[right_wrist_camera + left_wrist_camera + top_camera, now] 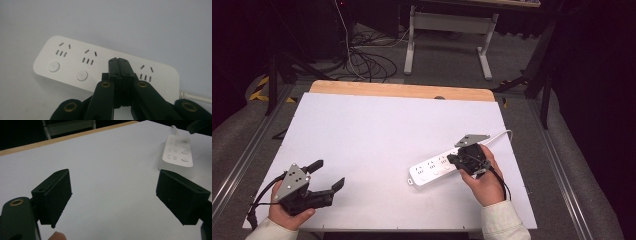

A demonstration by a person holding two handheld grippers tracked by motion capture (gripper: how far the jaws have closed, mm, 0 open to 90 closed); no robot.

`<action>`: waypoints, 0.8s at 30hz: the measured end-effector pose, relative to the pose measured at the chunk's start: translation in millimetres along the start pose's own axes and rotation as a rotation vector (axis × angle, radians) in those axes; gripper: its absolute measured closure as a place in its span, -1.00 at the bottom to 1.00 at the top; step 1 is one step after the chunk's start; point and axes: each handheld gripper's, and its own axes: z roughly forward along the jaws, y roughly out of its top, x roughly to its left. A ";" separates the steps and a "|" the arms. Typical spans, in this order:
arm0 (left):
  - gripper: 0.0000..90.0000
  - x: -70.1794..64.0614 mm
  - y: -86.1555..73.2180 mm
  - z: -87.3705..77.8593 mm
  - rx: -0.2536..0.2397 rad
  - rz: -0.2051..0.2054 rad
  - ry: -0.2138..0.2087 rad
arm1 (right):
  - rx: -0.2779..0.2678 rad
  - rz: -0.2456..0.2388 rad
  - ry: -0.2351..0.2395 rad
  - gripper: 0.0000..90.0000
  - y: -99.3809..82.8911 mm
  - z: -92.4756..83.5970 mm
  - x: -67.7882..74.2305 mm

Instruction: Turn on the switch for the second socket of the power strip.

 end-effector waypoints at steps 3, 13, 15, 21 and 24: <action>-0.70 0.0 0.0 0.2 0.004 0.003 -0.004 | 0.035 -0.002 -0.001 1.00 -0.7 5.5 -0.7; -0.70 -0.2 -0.2 0.6 0.008 -0.001 -0.006 | 0.084 0.006 0.023 1.00 -0.8 16.6 -1.7; -0.70 -0.1 -0.2 0.7 0.007 -0.001 -0.007 | 0.096 0.006 0.026 1.00 -0.8 18.8 -1.3; -0.70 0.1 -0.1 0.3 0.007 0.005 -0.004 | 0.110 0.007 0.025 1.00 -1.3 21.7 -1.6; -0.70 0.0 -0.1 0.4 0.007 0.005 -0.003 | 0.118 0.008 0.030 1.00 -1.4 22.7 -1.6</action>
